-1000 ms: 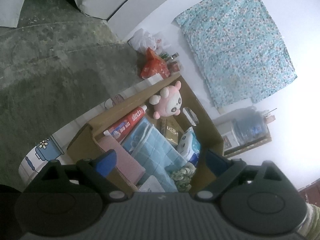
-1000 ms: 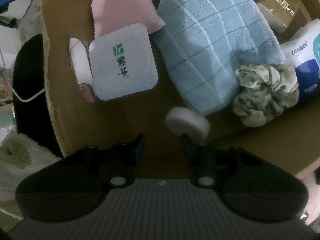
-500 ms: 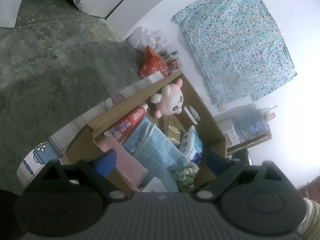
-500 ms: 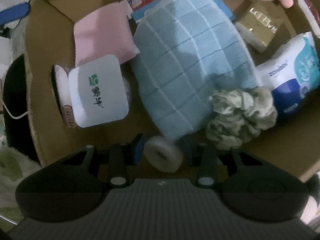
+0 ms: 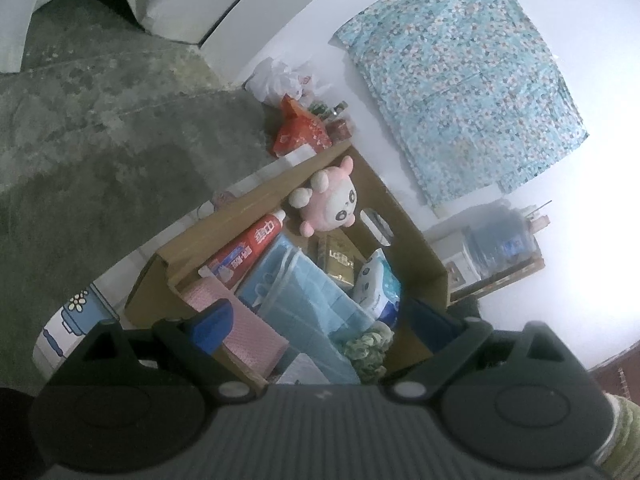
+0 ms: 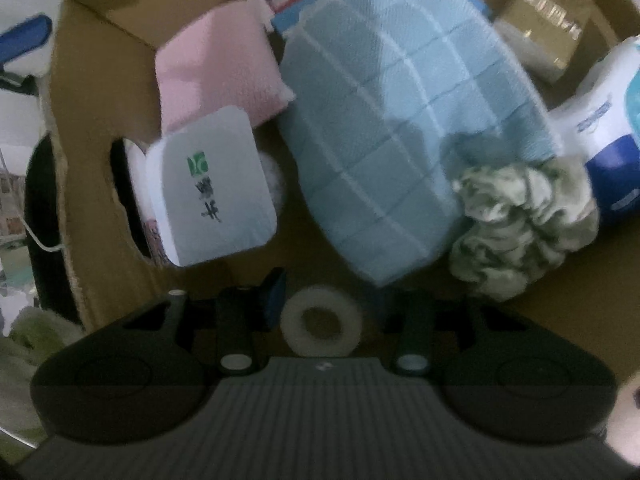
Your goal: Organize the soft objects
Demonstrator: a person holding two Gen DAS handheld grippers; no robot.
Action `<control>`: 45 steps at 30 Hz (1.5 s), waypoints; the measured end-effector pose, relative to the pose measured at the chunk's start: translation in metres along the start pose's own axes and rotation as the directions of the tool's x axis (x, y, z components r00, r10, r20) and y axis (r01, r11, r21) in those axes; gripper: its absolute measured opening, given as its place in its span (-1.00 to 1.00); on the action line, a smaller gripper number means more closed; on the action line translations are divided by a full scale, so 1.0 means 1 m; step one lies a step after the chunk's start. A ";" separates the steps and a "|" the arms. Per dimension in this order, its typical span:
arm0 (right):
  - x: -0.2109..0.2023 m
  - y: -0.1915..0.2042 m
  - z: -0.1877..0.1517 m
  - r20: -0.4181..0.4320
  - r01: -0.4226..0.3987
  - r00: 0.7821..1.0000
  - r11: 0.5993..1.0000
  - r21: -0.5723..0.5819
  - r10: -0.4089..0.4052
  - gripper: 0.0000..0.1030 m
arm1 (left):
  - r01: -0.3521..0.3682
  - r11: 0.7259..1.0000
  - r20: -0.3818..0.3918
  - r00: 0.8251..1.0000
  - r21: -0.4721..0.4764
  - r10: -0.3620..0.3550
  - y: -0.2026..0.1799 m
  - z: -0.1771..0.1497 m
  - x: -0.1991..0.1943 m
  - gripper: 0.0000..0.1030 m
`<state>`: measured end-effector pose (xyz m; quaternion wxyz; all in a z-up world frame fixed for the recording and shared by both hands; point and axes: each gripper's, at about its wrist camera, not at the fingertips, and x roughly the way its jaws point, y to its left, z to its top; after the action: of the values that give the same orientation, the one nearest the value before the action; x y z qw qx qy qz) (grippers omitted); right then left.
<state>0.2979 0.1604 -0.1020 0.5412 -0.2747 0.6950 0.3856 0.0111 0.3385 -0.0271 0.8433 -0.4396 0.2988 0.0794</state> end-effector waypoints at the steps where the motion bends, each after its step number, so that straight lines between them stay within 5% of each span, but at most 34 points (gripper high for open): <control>1: -0.008 0.008 0.001 0.019 0.000 1.000 1.000 0.007 0.000 -0.09 | -0.002 1.000 0.008 1.000 0.012 0.002 -0.002 0.001 -0.002 0.86; 5: -0.045 0.009 -0.020 0.147 0.002 0.989 0.999 0.035 -0.007 -0.01 | -0.017 0.996 0.042 0.999 0.086 0.013 -0.017 -0.003 -0.013 0.88; 8: -0.079 0.019 -0.055 0.308 0.017 0.951 0.999 0.046 -0.030 0.16 | -0.031 0.985 0.066 0.998 0.169 0.020 -0.035 -0.009 -0.022 0.92; 12: -0.114 0.035 -0.123 0.535 0.067 0.837 0.991 0.116 -0.119 0.72 | -0.051 0.950 0.102 0.995 0.309 0.020 -0.062 -0.025 -0.037 1.00; 16: -0.125 0.051 -0.192 0.659 0.055 0.712 0.955 0.290 -0.241 0.85 | -0.064 0.898 0.116 0.993 0.436 0.014 -0.090 -0.044 -0.047 1.00; 18: -0.123 0.055 -0.224 0.679 0.038 0.658 0.914 0.404 -0.327 0.95 | -0.085 0.870 0.112 0.993 0.485 0.034 -0.103 -0.054 -0.048 1.00; 24: -0.112 0.078 -0.284 0.653 0.009 0.546 0.784 0.621 -0.524 0.98 | -0.130 0.792 0.098 0.991 0.596 0.089 -0.130 -0.086 -0.049 1.00; 29: -0.096 0.097 -0.296 0.587 0.063 0.513 0.710 0.702 -0.626 0.98 | -0.189 0.714 0.103 0.981 0.674 0.163 -0.144 -0.112 -0.044 1.00; 32: -0.091 0.108 -0.298 0.546 0.124 0.465 0.662 0.739 -0.697 0.98 | -0.223 0.696 0.127 0.974 0.683 0.188 -0.146 -0.121 -0.046 1.00; 38: -0.096 0.118 -0.302 0.531 0.154 0.414 0.632 0.760 -0.739 0.98 | -0.245 0.660 0.144 0.968 0.710 0.205 -0.150 -0.126 -0.053 1.00; 41: -0.097 0.121 -0.307 0.538 0.120 0.420 0.633 0.765 -0.731 0.98 | -0.253 0.634 0.136 0.964 0.731 0.228 -0.148 -0.128 -0.055 1.00; 45: -0.092 0.116 -0.311 0.564 0.012 0.469 0.644 0.765 -0.679 0.98 | -0.268 0.659 0.119 0.957 0.703 0.263 -0.138 -0.127 -0.056 1.00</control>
<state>0.0613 -0.0374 0.0508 0.9285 0.0052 0.3666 0.0583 -0.0346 0.1629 0.0454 0.9272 -0.0305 0.3643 0.0813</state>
